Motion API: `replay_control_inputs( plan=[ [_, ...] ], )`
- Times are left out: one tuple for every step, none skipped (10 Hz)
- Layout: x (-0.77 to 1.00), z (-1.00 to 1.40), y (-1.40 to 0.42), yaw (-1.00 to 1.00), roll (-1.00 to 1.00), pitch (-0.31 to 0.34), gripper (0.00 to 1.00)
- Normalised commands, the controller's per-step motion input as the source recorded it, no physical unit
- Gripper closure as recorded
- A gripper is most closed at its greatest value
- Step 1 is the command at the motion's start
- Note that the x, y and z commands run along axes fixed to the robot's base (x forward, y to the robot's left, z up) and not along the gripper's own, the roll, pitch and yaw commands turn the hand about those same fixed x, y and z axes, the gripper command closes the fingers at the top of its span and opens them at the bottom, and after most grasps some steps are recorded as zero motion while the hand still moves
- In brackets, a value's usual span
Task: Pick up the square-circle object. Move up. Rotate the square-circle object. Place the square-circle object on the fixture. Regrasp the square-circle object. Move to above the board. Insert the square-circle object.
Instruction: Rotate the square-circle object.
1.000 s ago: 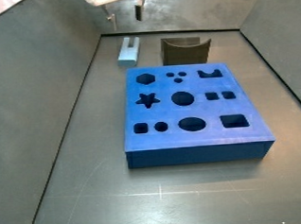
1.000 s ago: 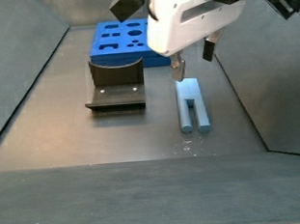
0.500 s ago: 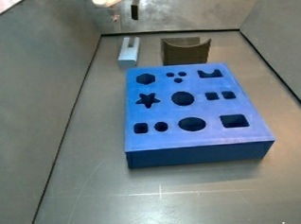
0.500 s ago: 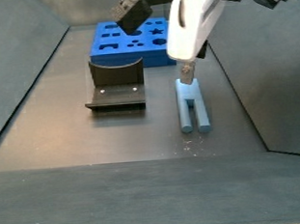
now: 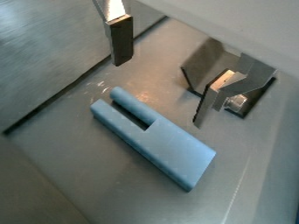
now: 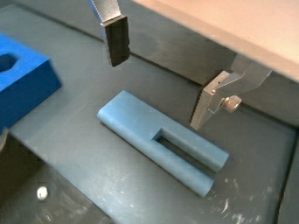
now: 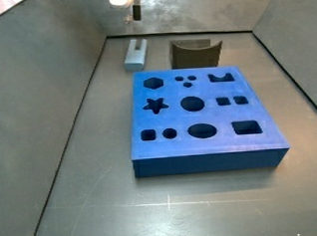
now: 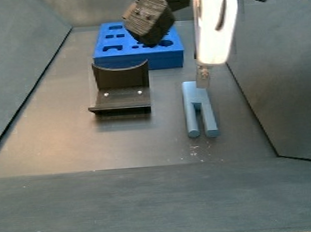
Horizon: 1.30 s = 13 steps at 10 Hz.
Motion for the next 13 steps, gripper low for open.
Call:
replay_control_inputs(
  plan=[
    [0.03, -0.04, -0.01, 1.00, 0.00, 0.002, 0.00],
    [0.03, -0.04, -0.01, 1.00, 0.00, 0.002, 0.00],
    [0.03, -0.04, -0.01, 1.00, 0.00, 0.002, 0.00],
    [0.03, -0.04, -0.01, 1.00, 0.00, 0.002, 0.00],
    [0.03, -0.04, -0.01, 1.00, 0.00, 0.002, 0.00],
    [0.03, -0.04, -0.01, 1.00, 0.00, 0.003, 0.00],
    [0.03, -0.04, -0.01, 1.00, 0.00, 0.003, 0.00],
    [0.03, -0.04, -0.01, 1.00, 0.00, 0.003, 0.00],
    [0.03, -0.04, -0.01, 1.00, 0.00, 0.003, 0.00],
    [0.03, -0.04, -0.01, 1.00, 0.00, 0.003, 0.00],
    [0.03, -0.04, -0.01, 1.00, 0.00, 0.003, 0.00],
    [0.03, -0.04, -0.01, 1.00, 0.00, 0.004, 0.00],
    [0.03, -0.04, -0.01, 1.00, 0.00, 0.004, 0.00]
  ],
)
